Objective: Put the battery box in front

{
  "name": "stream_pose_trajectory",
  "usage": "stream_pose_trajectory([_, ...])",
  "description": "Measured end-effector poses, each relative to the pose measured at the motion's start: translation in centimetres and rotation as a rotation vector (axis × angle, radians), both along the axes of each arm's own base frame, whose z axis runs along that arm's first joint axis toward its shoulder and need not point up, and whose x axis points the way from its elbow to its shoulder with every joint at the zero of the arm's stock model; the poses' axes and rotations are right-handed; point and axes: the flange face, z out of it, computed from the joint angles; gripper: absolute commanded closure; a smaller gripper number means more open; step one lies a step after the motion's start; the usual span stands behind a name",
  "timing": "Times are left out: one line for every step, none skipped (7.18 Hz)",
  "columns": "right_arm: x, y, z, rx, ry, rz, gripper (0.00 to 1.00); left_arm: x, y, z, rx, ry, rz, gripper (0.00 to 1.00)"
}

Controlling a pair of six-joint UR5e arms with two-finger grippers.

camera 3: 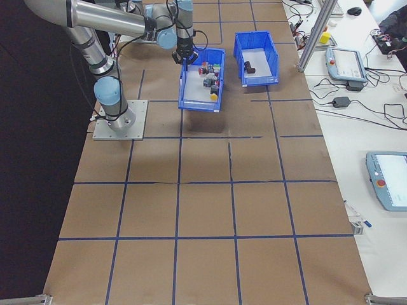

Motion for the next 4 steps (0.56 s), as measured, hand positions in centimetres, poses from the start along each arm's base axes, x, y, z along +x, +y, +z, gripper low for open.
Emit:
stream_pose_trajectory([2.0, 1.5, 0.0, -0.009, -0.001, 0.014, 0.91, 2.4, 0.9, 0.4, 0.004, 0.008, -0.111, 0.01])
stream_pose_trajectory([3.7, 2.8, -0.1, -0.015, -0.002, 0.028, 0.91, 3.9, 2.3, 0.3, 0.012, 0.012, -0.178, 0.01])
stream_pose_trajectory([5.4, 3.7, -0.6, -0.025, -0.005, 0.040, 0.91, 4.6, 4.4, 0.0, 0.014, 0.017, -0.235, 0.01])
stream_pose_trajectory([7.3, 4.1, -1.6, -0.043, -0.010, 0.055, 0.91, 4.9, 6.2, -0.2, 0.010, 0.019, -0.271, 0.01])
